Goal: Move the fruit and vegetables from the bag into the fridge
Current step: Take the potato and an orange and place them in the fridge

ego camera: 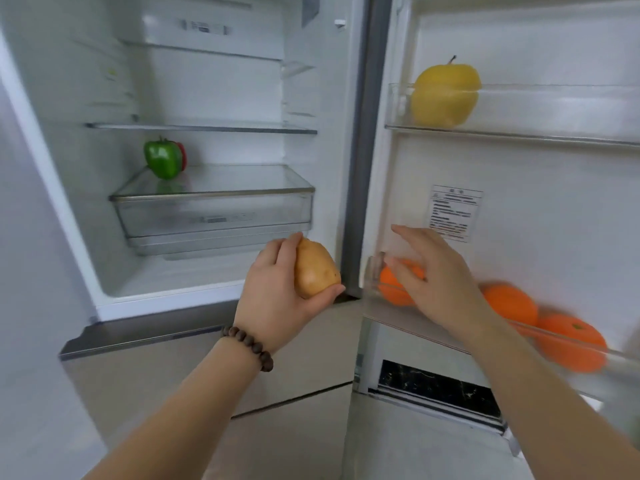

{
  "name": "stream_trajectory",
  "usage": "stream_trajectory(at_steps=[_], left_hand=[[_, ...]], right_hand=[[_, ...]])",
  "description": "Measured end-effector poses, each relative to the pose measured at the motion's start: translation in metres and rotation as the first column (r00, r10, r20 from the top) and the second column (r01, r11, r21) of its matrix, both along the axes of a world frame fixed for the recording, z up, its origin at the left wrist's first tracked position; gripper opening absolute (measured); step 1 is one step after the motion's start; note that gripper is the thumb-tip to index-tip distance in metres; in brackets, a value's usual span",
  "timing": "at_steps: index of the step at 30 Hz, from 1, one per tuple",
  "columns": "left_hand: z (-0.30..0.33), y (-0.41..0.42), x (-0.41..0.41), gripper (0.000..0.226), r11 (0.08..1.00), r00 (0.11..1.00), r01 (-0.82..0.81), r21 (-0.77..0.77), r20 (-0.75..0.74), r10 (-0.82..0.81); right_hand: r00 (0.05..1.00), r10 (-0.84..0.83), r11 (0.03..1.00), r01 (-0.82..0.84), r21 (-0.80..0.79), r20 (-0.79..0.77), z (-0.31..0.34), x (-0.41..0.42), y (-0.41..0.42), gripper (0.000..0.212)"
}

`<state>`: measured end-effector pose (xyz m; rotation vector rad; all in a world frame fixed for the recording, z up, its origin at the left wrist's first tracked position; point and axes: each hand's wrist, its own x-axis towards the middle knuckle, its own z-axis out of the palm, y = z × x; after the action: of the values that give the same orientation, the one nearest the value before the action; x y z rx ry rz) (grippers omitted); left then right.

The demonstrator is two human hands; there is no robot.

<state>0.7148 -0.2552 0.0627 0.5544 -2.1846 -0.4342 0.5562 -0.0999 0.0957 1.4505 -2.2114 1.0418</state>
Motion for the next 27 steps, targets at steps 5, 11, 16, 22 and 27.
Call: stream_trajectory(at_steps=[5,11,16,22,27], left_hand=[[0.003,-0.04,0.05,0.096,0.988,0.988,-0.157,-0.013,0.0,0.157],[0.016,-0.096,0.087,0.092,0.96,0.96,-0.278,-0.039,-0.03,0.277],[0.042,-0.158,0.091,0.094,0.946,0.948,-0.313,-0.087,-0.085,0.306],[0.091,-0.236,0.07,0.092,0.942,0.947,-0.301,-0.151,-0.161,0.277],[0.131,-0.29,0.042,0.091,0.938,0.952,-0.294,-0.183,-0.145,0.27]], right_hand=[[0.993,0.12,0.992,-0.12,0.021,0.009,-0.012,0.026,-0.075,0.05],[0.988,0.157,0.987,-0.157,0.025,0.018,-0.02,0.045,-0.162,0.05],[0.988,0.156,0.988,-0.156,0.007,0.006,-0.016,0.047,-0.226,0.051],[0.993,0.11,0.994,-0.111,-0.02,-0.042,0.0,0.029,-0.295,0.048],[0.999,0.042,0.999,-0.043,-0.034,-0.03,-0.006,0.007,-0.345,0.044]])
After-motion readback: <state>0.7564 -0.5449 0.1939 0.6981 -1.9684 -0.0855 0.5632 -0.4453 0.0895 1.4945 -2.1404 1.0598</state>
